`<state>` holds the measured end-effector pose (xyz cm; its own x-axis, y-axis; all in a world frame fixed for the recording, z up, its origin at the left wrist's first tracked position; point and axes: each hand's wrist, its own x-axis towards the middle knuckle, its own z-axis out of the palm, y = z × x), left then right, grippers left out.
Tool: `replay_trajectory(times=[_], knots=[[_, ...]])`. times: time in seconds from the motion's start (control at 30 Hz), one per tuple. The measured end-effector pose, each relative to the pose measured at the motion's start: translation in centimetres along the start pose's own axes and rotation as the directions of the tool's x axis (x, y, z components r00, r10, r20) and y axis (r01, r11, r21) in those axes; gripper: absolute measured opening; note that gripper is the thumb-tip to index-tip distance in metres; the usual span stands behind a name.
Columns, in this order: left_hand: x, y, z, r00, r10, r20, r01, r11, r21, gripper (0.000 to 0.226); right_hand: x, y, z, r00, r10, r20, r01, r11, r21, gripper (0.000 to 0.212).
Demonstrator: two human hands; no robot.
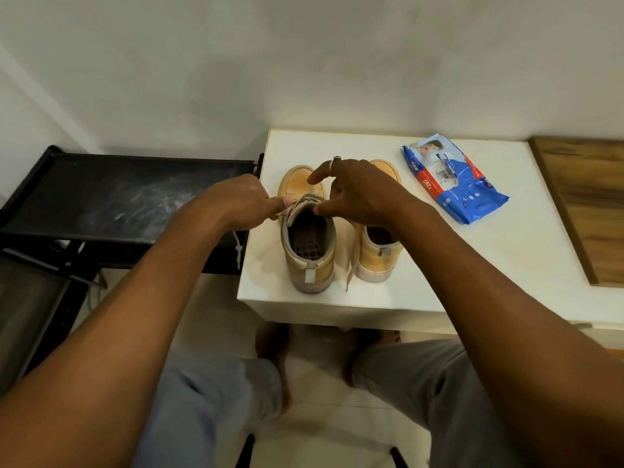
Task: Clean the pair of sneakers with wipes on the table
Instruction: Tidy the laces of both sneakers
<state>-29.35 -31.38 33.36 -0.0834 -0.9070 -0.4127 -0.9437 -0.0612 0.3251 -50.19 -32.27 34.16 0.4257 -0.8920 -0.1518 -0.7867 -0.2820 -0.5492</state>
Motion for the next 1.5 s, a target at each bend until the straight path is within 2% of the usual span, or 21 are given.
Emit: replay_trajectory(times=[0.1,0.23,0.3,0.43,0.53,0.63,0.73,0.8,0.97,1.03,1.17,1.23,1.3,1.4,1.5], knots=[[-0.3,0.1,-0.3,0.999,-0.033,0.033,0.033,0.999,0.01,0.05,0.0,-0.1,-0.4,0.999,0.023,0.04,-0.025,0.998,0.059,0.049],[-0.6,0.4,-0.3,0.998,-0.049,0.05,0.047,0.998,0.037,0.048,-0.2,-0.2,-1.2,0.993,0.014,0.119,-0.021,0.998,0.063,0.042],[-0.9,0.7,-0.5,0.998,-0.059,0.008,0.059,0.998,0.021,0.052,-0.1,-0.2,-1.2,0.998,0.006,0.056,-0.013,0.993,0.121,0.033],[-1.4,1.0,-1.2,0.992,-0.074,-0.106,0.069,0.996,-0.05,0.058,0.6,-0.3,-0.3,0.986,0.006,-0.166,0.047,0.948,0.315,0.017],[-1.6,1.1,-1.5,0.979,-0.091,-0.18,0.077,0.994,-0.081,0.057,1.1,-1.0,0.7,0.961,-0.013,-0.275,0.13,0.901,0.414,0.024],[-1.9,1.1,-1.8,0.959,-0.135,-0.249,0.1,0.984,-0.148,0.057,1.6,-2.0,1.3,0.945,-0.042,-0.324,0.183,0.889,0.419,0.037],[-2.6,0.9,-2.2,0.932,-0.157,-0.326,0.094,0.975,-0.202,0.063,2.0,-2.9,1.9,0.952,-0.103,-0.289,0.19,0.938,0.291,0.056],[-3.1,0.7,-2.4,0.905,-0.153,-0.397,0.055,0.968,-0.247,0.065,2.0,-3.4,2.3,0.973,-0.123,-0.194,0.167,0.958,0.235,0.065],[-3.8,1.0,-2.9,0.81,-0.103,-0.577,-0.099,0.946,-0.308,0.064,1.8,-3.8,3.2,0.979,-0.199,0.033,0.181,0.939,0.291,0.082],[-3.8,1.2,-2.9,0.776,-0.097,-0.623,-0.151,0.931,-0.332,0.064,2.0,-3.5,3.2,0.974,-0.223,0.034,0.201,0.927,0.316,0.076],[-3.3,1.4,-2.6,0.727,-0.109,-0.678,-0.219,0.899,-0.38,0.067,1.9,-3.3,2.5,0.963,-0.255,-0.094,0.269,0.848,0.457,0.032],[-2.7,1.5,-2.2,0.734,-0.091,-0.673,-0.268,0.872,-0.41,0.061,1.8,-2.9,2.1,0.957,-0.224,-0.182,0.287,0.809,0.513,0.019],[-2.0,1.5,-1.6,0.766,-0.059,-0.641,-0.307,0.841,-0.445,0.05,1.8,-2.3,1.9,0.958,-0.166,-0.234,0.269,0.802,0.534,0.016],[-0.6,1.3,-0.4,0.86,-0.007,-0.51,-0.27,0.842,-0.467,0.031,2.0,-1.6,1.8,0.952,-0.063,-0.3,0.211,0.843,0.494,0.02],[0.3,1.2,0.8,0.934,0.13,-0.333,-0.251,0.901,-0.353,0.021,1.9,-1.2,1.4,0.935,0.005,-0.355,0.204,0.812,0.547,0.016]])
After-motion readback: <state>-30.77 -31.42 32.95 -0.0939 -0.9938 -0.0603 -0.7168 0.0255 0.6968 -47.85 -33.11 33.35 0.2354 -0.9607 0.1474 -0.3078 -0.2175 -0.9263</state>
